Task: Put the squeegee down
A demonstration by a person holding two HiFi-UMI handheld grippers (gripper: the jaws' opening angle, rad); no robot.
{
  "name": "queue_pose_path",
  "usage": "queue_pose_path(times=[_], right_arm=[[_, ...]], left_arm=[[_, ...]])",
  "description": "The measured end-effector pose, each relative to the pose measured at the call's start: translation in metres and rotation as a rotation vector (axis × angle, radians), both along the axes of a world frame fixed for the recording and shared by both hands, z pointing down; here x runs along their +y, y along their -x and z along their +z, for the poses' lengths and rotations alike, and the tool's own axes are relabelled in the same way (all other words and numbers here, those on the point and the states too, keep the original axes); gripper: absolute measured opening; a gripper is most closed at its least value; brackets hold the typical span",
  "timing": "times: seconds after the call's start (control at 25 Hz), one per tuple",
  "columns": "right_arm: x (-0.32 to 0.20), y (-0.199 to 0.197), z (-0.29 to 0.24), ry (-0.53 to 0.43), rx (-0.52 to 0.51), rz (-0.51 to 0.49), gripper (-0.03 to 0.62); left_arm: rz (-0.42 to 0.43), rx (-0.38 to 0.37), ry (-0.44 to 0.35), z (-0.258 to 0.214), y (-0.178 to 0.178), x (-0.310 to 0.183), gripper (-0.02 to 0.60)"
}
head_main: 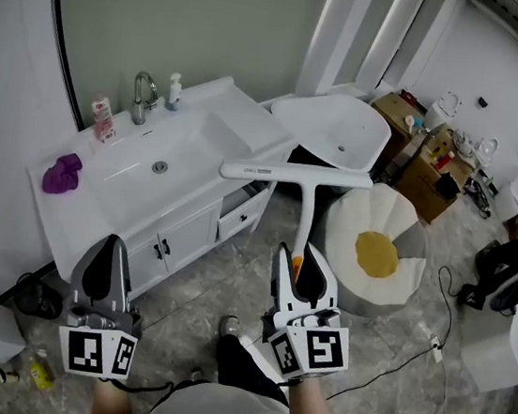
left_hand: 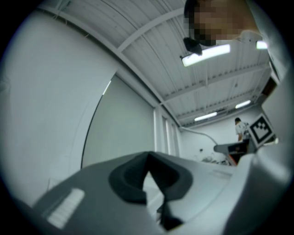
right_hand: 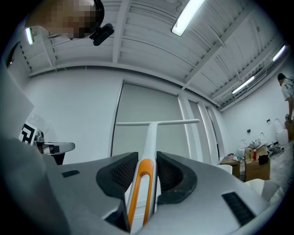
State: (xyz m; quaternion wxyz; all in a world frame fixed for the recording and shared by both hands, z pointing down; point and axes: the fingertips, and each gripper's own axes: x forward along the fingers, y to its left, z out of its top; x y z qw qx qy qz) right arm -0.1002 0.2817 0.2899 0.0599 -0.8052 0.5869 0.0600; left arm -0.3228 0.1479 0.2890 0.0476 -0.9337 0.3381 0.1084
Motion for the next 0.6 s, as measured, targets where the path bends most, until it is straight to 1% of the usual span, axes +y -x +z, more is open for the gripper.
queue_pose_path(times=[0.2, 0.4, 0.6], right_arm=[[-0.046, -0.030, -0.003, -0.013, 0.006, -0.033, 0.123], [-0.091, -0.068, -0.013, -0.019, 0.022, -0.076, 0.123], [-0.124, -0.110, -0.018, -0.023, 0.023, -0.105, 0.123]], left_arm=[[-0.034, 0.009, -0.012, -0.007, -0.024, -0.039, 0.008], [-0.066, 0.027, -0.034, -0.021, -0.060, -0.073, 0.008], [-0.089, 0.040, -0.046, -0.027, -0.098, -0.098, 0.008]])
